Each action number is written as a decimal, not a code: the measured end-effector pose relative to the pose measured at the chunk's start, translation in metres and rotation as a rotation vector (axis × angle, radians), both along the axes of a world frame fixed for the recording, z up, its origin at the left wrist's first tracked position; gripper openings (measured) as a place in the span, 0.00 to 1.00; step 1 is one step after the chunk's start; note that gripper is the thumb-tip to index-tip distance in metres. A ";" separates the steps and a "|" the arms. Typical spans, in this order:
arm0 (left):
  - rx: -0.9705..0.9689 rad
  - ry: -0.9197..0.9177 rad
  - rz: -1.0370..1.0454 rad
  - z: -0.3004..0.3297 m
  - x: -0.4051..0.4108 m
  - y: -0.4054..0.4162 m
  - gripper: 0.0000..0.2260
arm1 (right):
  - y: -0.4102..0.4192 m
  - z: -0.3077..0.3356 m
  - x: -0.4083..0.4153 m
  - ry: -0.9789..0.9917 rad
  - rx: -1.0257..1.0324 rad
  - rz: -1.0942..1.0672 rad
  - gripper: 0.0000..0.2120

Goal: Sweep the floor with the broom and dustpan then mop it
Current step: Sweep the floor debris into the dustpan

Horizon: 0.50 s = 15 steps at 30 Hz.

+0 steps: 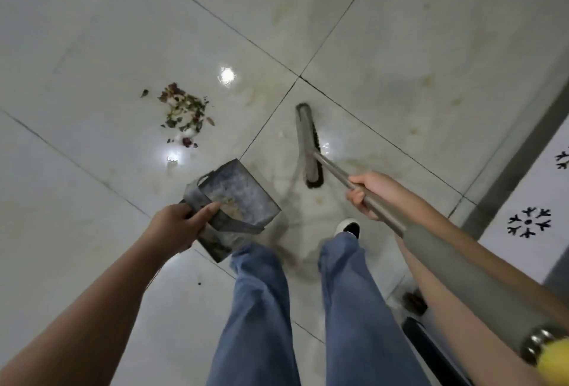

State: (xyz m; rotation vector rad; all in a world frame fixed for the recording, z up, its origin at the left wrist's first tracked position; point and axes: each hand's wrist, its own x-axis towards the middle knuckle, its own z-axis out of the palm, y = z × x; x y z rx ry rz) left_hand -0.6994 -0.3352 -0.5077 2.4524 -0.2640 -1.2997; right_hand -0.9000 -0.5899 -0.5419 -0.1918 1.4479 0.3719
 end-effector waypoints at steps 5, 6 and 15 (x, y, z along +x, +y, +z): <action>0.017 -0.086 0.134 0.005 0.044 0.063 0.21 | 0.058 0.003 0.105 -0.176 0.047 -0.039 0.12; 0.007 -0.065 0.165 0.007 0.052 0.071 0.21 | 0.070 0.009 0.118 -0.184 0.046 -0.055 0.12; -0.047 0.048 0.320 0.025 0.114 0.149 0.22 | 0.131 0.029 0.164 0.053 -0.122 0.120 0.13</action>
